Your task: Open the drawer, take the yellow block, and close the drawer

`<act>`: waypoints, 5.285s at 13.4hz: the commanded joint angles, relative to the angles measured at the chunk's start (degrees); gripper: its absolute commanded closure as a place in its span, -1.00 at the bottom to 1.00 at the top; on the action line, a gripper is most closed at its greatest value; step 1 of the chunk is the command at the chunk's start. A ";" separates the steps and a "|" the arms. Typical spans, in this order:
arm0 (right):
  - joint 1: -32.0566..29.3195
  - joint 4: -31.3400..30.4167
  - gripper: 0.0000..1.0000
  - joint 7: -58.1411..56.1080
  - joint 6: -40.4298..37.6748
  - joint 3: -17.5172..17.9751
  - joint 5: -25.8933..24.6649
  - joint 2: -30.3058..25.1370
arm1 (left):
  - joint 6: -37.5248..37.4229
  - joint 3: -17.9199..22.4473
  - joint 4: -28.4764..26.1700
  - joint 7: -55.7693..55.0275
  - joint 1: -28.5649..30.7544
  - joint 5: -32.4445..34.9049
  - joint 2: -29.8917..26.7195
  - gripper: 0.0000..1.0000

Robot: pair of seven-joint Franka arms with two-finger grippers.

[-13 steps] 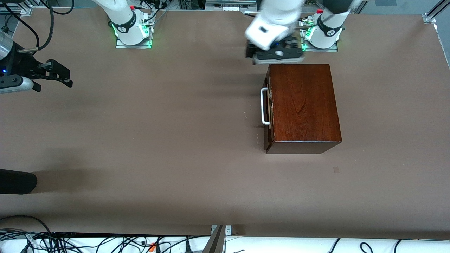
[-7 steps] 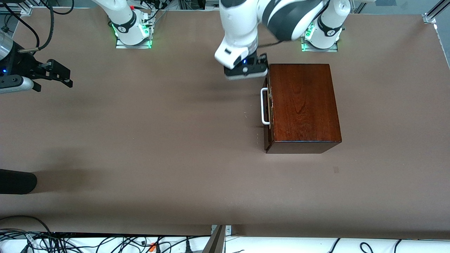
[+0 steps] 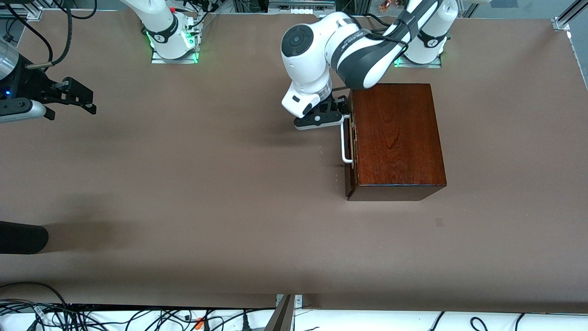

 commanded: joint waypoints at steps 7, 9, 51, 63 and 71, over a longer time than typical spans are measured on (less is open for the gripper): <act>-0.01 0.20 -1.00 -0.11 -1.74 0.69 -0.02 -0.80 | 5.36 0.40 -3.71 -0.93 1.44 7.95 4.82 -1.00; -0.01 0.20 -1.00 0.07 -1.74 0.69 -0.02 -0.80 | 5.97 0.67 -3.71 -1.19 1.61 8.04 5.62 -1.00; -0.01 0.12 -1.00 0.25 -2.27 -0.01 0.07 -0.88 | 8.61 0.32 18.43 -10.68 -11.13 6.81 21.00 -1.00; -0.10 0.12 -1.00 -0.11 -2.27 -0.45 0.07 -0.88 | 8.09 0.32 22.04 -12.44 -11.93 6.72 21.89 -1.00; -0.10 0.12 -1.00 -0.11 -2.27 -0.71 0.07 -0.88 | -5.43 -7.40 19.67 -2.88 3.69 -5.04 7.75 -1.00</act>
